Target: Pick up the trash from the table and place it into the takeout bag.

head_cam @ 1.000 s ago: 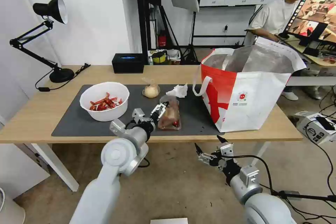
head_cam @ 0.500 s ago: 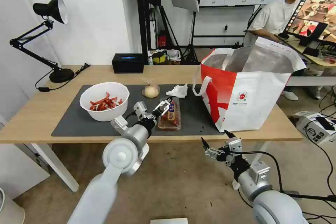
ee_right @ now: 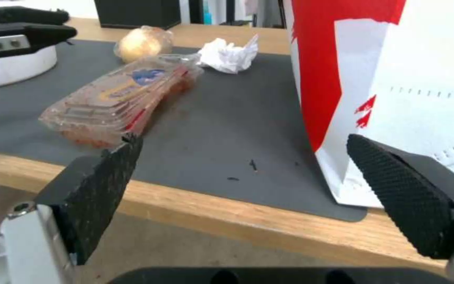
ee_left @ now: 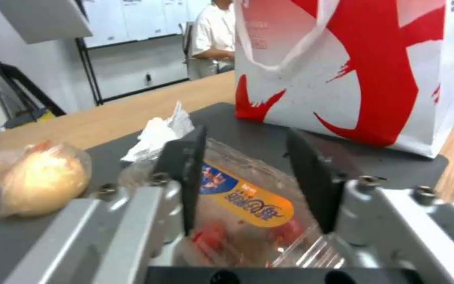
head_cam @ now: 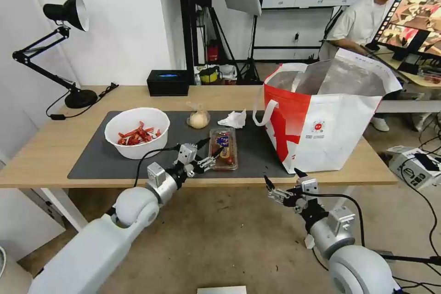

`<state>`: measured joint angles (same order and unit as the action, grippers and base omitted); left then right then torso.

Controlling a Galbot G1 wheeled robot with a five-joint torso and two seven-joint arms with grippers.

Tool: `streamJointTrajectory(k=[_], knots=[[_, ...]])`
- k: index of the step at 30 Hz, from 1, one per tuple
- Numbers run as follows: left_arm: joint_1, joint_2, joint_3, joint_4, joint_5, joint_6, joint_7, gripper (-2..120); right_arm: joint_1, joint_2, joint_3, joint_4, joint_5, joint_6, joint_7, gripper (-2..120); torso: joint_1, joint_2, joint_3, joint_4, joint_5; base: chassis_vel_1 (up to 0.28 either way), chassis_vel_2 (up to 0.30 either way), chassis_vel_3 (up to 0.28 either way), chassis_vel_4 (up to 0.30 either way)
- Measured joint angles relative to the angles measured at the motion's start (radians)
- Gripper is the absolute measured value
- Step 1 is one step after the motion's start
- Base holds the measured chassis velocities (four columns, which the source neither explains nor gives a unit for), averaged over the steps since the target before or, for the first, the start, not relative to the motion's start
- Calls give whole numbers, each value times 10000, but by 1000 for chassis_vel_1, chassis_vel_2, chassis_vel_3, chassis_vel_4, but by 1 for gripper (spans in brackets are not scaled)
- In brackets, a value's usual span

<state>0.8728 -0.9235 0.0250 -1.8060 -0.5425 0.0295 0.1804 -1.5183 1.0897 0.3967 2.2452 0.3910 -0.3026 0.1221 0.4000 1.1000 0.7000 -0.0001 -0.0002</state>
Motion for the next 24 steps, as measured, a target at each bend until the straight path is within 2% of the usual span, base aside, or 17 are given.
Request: streamJointTrajectory(k=[2,6,9,10,13,14,17,18,20,24], knots=[[-260,93,300,148,98,2,288,27,51,-56,-19,-39,179,-9,31,100,0,0,0,0,1,0,0,0,0],[-423,110,524,295,106,17,365,20,133,-77,-36,-58,568,-18,100,100,0,0,0,0,0,0,0,0,0],[-746,100,869,640,102,29,400,3,419,-80,-88,-58,1945,-38,332,100,0,0,1,-2,0,0,0,0,0],[-746,100,869,640,102,29,400,3,419,-80,-88,-58,1945,-38,332,100,0,0,1,-2,0,0,0,0,0],[-869,124,995,849,102,31,472,0,1069,-121,-310,-109,3478,-42,685,100,0,0,0,-1,2,0,0,0,0],[-869,124,995,849,102,31,472,0,1069,-121,-310,-109,3478,-42,685,100,0,0,0,-1,2,0,0,0,0],[-875,169,1013,967,132,30,495,0,1910,-211,-579,-358,4840,-41,1242,100,1,-1,1,2,1,0,0,0,0],[-875,169,1013,967,132,30,495,0,1910,-211,-579,-358,4840,-41,1242,100,1,-1,1,2,1,0,0,0,0],[-830,199,1013,998,145,29,502,0,2544,-298,-782,-643,5839,-16,1588,100,0,0,1,1,1,0,0,0,0],[-755,232,1011,1065,202,22,512,0,3505,-287,-1171,-1106,6818,-12,2118,100,1,-2,1,1,1,0,0,0,0]])
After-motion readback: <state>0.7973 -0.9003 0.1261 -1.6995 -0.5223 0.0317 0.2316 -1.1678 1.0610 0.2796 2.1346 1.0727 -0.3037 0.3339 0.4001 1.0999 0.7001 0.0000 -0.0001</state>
